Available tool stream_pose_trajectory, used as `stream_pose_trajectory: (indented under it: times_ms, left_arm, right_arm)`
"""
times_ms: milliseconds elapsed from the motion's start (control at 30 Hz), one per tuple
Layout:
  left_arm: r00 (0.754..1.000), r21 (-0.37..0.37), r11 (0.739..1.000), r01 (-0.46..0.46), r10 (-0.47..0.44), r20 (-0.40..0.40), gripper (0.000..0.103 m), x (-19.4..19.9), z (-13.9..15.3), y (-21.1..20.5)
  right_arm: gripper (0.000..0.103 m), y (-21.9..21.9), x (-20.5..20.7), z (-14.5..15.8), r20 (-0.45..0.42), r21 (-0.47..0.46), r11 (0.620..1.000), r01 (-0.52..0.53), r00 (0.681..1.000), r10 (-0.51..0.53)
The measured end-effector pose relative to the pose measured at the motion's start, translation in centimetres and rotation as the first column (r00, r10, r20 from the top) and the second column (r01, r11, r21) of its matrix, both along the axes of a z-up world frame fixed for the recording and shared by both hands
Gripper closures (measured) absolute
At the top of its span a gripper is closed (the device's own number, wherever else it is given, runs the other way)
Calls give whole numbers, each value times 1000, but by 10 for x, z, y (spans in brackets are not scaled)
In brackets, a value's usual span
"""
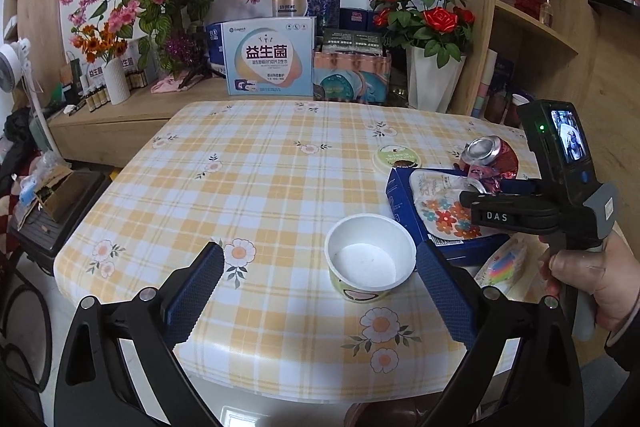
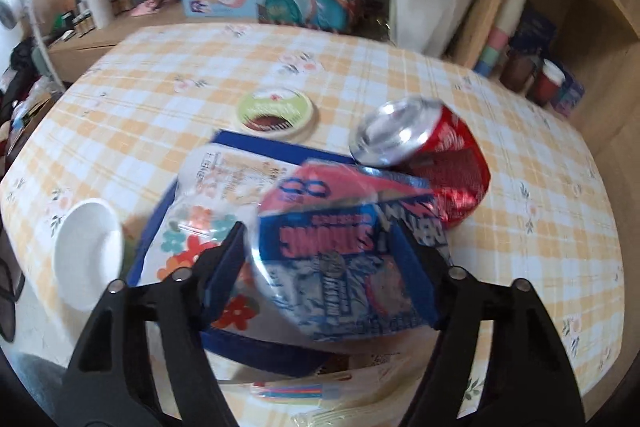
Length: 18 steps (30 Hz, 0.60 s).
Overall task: Collect trash
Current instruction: 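Reach the right gripper to the crushed blue-and-white can and grasp it, then grasp the colorful marker pack with the left gripper while the right gripper lifts the can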
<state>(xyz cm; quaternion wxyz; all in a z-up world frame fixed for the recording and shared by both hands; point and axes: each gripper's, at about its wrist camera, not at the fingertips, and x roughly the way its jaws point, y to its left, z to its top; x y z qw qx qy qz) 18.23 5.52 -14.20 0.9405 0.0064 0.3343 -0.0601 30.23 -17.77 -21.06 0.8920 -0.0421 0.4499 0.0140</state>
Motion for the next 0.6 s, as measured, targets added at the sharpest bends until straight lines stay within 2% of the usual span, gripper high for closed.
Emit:
stream_pose_trajectory:
  times_ms: [133, 167, 267, 467, 600]
  left_arm:
    - [1000, 3, 1000, 12, -12, -4, 9, 1, -6, -3]
    - [1000, 4, 1000, 14, -14, -6, 9, 1, -7, -4]
    - [1000, 3, 1000, 18, -18, -12, 9, 1, -11, -6]
    - [999, 9, 999, 45, -45, -17, 9, -2, -14, -16]
    - [996, 2, 996, 85, -84, -22, 13, -5, -13, -27]
  right_arm:
    - [53, -12, -13, 12, 23, 36, 999, 5, 1000, -6]
    - [62, -15, -18, 18, 36, 45, 999, -3, 999, 2]
    - [72, -33, -32, 33, 61, 84, 996, 3, 998, -9]
    - [85, -80, -54, 50, 103, 111, 993, 42, 993, -54]
    - [87, -110, -65, 53, 118, 149, 986, 75, 989, -93]
